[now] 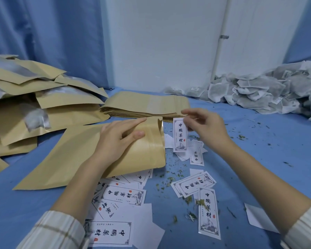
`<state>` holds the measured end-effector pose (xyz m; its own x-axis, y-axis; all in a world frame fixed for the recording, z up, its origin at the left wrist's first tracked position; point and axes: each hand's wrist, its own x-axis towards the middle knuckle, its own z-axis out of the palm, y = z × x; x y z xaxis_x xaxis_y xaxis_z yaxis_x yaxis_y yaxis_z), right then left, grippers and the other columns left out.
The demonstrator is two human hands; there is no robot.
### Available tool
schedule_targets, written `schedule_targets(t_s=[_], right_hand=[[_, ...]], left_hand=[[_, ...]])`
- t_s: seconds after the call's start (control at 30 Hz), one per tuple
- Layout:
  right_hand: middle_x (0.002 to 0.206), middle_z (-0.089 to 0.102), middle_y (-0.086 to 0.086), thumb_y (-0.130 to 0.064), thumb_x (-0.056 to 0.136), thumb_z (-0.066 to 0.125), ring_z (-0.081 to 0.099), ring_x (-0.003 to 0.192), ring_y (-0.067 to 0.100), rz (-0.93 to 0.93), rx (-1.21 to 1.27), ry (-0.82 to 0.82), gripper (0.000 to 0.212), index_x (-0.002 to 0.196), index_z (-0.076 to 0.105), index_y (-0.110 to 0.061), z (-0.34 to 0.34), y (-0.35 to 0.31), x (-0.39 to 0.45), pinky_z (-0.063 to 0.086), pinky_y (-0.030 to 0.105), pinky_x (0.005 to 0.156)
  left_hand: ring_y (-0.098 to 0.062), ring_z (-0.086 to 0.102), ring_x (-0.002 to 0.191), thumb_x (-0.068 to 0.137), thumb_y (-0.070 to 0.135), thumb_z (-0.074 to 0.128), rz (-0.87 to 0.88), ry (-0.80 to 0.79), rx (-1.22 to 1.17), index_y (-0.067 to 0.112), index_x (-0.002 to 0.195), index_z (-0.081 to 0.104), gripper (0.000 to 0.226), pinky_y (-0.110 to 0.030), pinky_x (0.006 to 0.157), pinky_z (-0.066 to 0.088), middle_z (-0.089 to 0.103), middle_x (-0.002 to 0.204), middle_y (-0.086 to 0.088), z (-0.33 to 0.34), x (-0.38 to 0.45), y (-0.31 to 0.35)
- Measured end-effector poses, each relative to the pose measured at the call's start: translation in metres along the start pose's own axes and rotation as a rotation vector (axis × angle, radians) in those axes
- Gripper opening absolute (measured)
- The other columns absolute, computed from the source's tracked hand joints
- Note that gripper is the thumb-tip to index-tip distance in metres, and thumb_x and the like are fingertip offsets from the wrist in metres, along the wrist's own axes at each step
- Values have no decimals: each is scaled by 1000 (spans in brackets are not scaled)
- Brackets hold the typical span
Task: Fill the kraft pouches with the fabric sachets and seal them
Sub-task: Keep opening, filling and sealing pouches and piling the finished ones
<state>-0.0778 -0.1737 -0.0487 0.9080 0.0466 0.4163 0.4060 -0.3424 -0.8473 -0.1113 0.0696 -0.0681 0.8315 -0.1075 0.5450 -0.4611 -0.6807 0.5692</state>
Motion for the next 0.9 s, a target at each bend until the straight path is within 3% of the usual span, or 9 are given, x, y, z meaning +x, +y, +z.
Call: schedule_targets(t_s=[0.17, 0.3, 0.43, 0.5, 0.6, 0.7, 0.8, 0.87, 0.9], right_hand=[[61, 68, -5, 0, 84, 63, 61, 51, 4, 258, 226, -227, 14, 96, 69, -4, 10, -10, 1, 51, 14, 52], [73, 69, -3, -1, 82, 66, 62, 64, 5, 166, 112, -341, 13, 88, 71, -12, 36, -14, -3, 51, 17, 61], [95, 57, 10, 9, 86, 52, 51, 88, 19, 126, -173, -349, 22, 107, 59, 11, 58, -24, 2, 47, 37, 83], [98, 47, 14, 10, 89, 48, 45, 90, 24, 159, -240, -377, 25, 114, 51, 13, 64, -24, 4, 43, 33, 83], [81, 44, 8, 3, 97, 34, 47, 72, 15, 13, -207, -411, 18, 98, 51, -4, 69, -26, 0, 46, 12, 59], [90, 46, 3, 10, 93, 39, 48, 72, -2, 52, -122, -541, 29, 122, 43, 8, 69, -20, 1, 41, 2, 66], [105, 56, 7, -5, 94, 47, 50, 77, 3, 157, -230, -645, 17, 109, 55, -6, 58, -26, 5, 39, -3, 67], [95, 69, 7, -20, 98, 41, 63, 74, 15, 216, -288, -829, 22, 98, 59, -8, 49, -34, 5, 53, 15, 71], [80, 72, 3, -23, 99, 37, 65, 66, 16, 263, -239, -916, 29, 91, 61, -8, 45, -34, 7, 56, 23, 62]], left_hand=[[-2, 51, 102, 86, 34, 63, 23, 50, -10, 42, 121, 58, 36, -42, 104, 34, 60, 114, 27, -1, 1, -1], [12, 48, 107, 79, 43, 59, 62, -9, -131, 42, 120, 56, 42, -17, 101, 33, 62, 120, 19, -3, 1, 7], [-1, 50, 119, 80, 45, 59, 81, -119, -188, 46, 119, 55, 40, -27, 106, 34, 60, 123, 23, 0, 0, 15], [-3, 50, 120, 81, 45, 61, 88, -126, -225, 48, 118, 56, 37, -27, 106, 35, 60, 123, 24, -1, 1, 14], [1, 50, 118, 79, 45, 60, 80, -137, -241, 51, 115, 57, 36, -21, 102, 35, 61, 118, 30, -2, 1, 12], [4, 49, 117, 78, 46, 60, 70, -144, -245, 54, 112, 58, 35, -19, 102, 35, 59, 116, 34, -1, 2, 10], [3, 51, 117, 78, 45, 61, 78, -142, -267, 51, 113, 59, 35, -22, 104, 36, 61, 118, 30, -2, 3, 8], [4, 51, 117, 77, 44, 62, 76, -141, -279, 50, 113, 60, 36, -21, 104, 36, 62, 118, 29, -3, 3, 7], [4, 51, 118, 77, 45, 62, 68, -142, -282, 49, 113, 61, 36, -21, 104, 36, 62, 118, 27, -3, 3, 6]])
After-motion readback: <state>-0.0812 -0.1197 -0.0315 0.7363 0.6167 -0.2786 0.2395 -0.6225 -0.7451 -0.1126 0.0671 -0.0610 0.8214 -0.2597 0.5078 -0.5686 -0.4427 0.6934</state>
